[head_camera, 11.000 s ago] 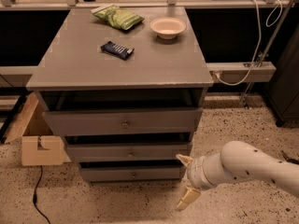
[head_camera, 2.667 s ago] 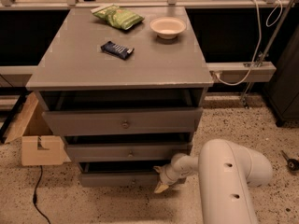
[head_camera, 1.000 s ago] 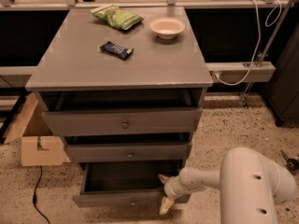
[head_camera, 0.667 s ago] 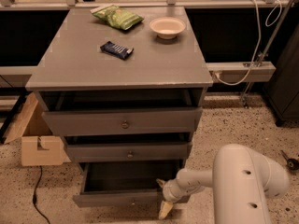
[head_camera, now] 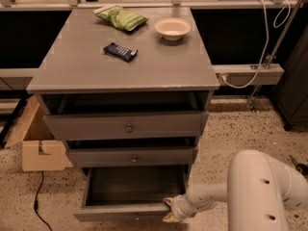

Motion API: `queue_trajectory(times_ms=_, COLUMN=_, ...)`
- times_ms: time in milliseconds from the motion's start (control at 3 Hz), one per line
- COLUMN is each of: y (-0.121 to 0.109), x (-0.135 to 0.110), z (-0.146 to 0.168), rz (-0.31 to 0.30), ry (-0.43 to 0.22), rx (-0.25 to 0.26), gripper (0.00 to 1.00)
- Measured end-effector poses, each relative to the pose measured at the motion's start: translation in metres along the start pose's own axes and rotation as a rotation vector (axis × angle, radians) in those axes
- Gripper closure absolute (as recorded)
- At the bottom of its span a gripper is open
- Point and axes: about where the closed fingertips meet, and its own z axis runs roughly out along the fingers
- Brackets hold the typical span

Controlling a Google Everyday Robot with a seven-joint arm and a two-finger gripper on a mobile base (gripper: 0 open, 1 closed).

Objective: Open bottom drawer

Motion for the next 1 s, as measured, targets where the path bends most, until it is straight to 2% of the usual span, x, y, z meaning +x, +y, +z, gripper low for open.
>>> queue_trajectory(times_ms=333, y=-0.001, x=-0.002, z=-0.001, rz=0.001, ry=0.0, rx=0.0, gripper=0.8)
queue_trajectory(times_ms=667, y=0.011, x=0.003, z=-0.005, rz=0.021, ry=-0.007, rx=0.012, gripper=1.0)
queue_trajectory(times_ms=1000, y=0.012, x=0.003, z=-0.005, rz=0.021, ry=-0.007, rx=0.012, gripper=0.0)
